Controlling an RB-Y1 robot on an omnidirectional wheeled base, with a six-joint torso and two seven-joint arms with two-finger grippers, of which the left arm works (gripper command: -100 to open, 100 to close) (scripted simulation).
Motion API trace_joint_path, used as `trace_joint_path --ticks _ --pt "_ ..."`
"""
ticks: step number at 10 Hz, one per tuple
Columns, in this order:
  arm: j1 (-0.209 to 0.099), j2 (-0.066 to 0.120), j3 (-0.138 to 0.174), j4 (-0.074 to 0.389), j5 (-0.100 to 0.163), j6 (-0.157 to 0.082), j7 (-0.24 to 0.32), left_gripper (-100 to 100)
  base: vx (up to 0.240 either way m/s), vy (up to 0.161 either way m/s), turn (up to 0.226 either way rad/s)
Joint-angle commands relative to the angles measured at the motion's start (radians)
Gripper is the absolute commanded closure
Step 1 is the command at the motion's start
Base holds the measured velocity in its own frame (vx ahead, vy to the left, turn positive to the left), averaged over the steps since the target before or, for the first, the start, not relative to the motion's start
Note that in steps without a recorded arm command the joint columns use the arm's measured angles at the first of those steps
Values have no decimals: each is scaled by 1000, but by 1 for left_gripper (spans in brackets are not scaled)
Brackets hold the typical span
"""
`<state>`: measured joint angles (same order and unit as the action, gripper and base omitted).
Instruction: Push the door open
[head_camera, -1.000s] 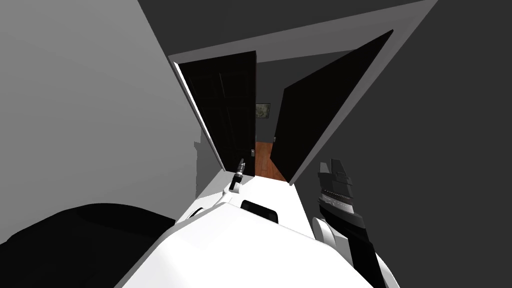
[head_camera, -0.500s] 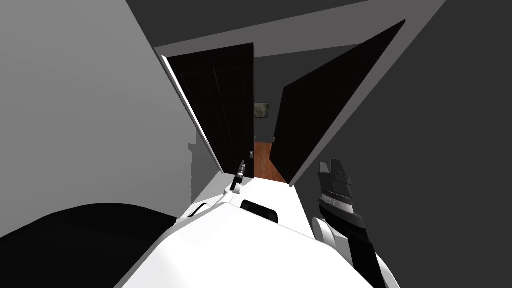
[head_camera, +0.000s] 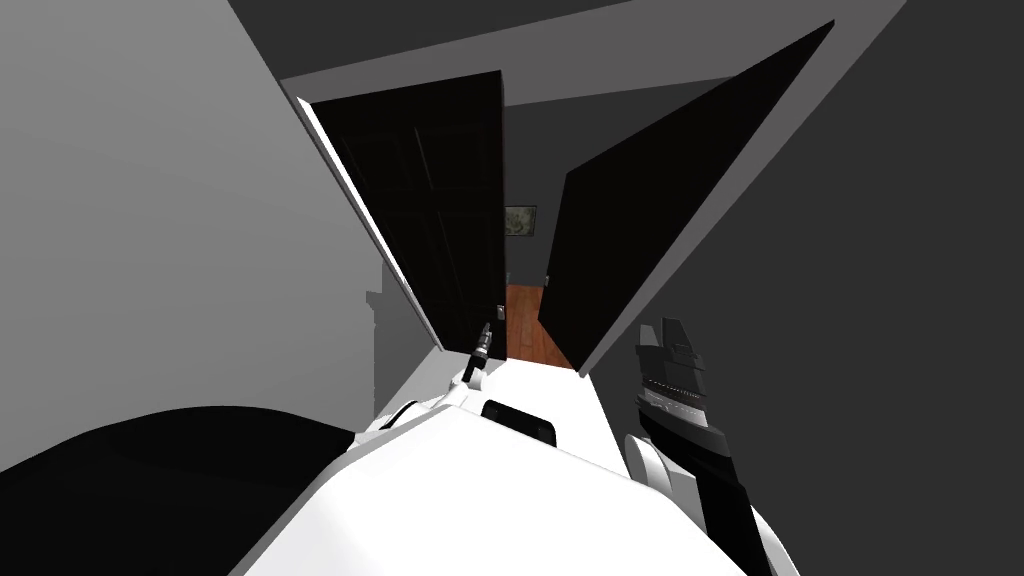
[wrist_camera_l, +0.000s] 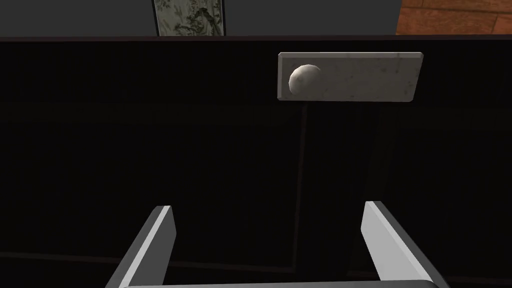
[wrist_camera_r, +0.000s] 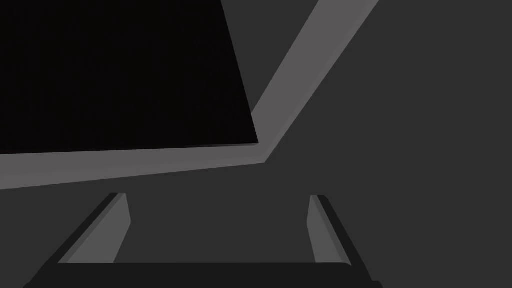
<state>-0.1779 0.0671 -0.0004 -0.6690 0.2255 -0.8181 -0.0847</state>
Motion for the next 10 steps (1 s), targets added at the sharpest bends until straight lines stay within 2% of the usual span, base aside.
trace_joint_path --ticks 1,3,5,7,10 --pt "-18 -3 0 41 4 -6 -4 -100 85 20 -22" --pt "-32 -6 -1 76 9 -11 -9 -100 82 21 -28" --pt "-57 -13 -2 139 17 -19 -17 -100 111 13 -36" --pt "-62 -5 1 155 16 -38 -12 -100 107 6 -23" --pt "-57 0 4 159 18 -47 -12 -100 185 25 -25"
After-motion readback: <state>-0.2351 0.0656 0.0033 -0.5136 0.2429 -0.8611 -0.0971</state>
